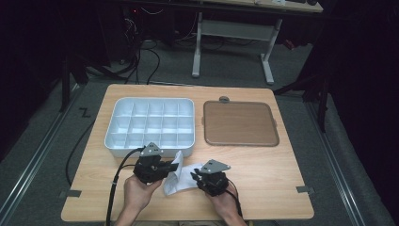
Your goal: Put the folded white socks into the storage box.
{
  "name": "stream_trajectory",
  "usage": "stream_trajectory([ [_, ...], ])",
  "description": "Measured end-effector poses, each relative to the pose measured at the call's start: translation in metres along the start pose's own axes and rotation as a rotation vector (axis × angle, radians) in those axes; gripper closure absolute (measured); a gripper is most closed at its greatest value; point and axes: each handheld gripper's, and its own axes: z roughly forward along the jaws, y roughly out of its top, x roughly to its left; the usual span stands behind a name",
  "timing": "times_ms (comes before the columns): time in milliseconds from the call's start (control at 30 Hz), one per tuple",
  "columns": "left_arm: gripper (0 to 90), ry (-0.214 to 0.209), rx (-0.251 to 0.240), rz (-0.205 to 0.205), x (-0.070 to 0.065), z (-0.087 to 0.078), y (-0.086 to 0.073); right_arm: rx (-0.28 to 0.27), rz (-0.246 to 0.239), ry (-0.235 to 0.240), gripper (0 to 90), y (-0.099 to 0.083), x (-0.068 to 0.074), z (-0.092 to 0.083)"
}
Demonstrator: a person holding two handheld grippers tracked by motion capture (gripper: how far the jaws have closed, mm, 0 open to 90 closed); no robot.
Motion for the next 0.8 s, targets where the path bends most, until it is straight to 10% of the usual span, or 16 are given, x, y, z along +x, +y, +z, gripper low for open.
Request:
stream_trajectory([
  [267, 82.0, 0.018, 0.026, 0.021, -0.004, 0.012, -0.008, 0.009, 0.074, -0.088, 72.3, -0.015, -0.036, -0.012],
  [800, 82.0, 0.042, 0.069, 0.096, -0.011, 0.035, -0.027, 0.056, 0.134, -0.024, 83.1, -0.032, -0.042, -0.003],
])
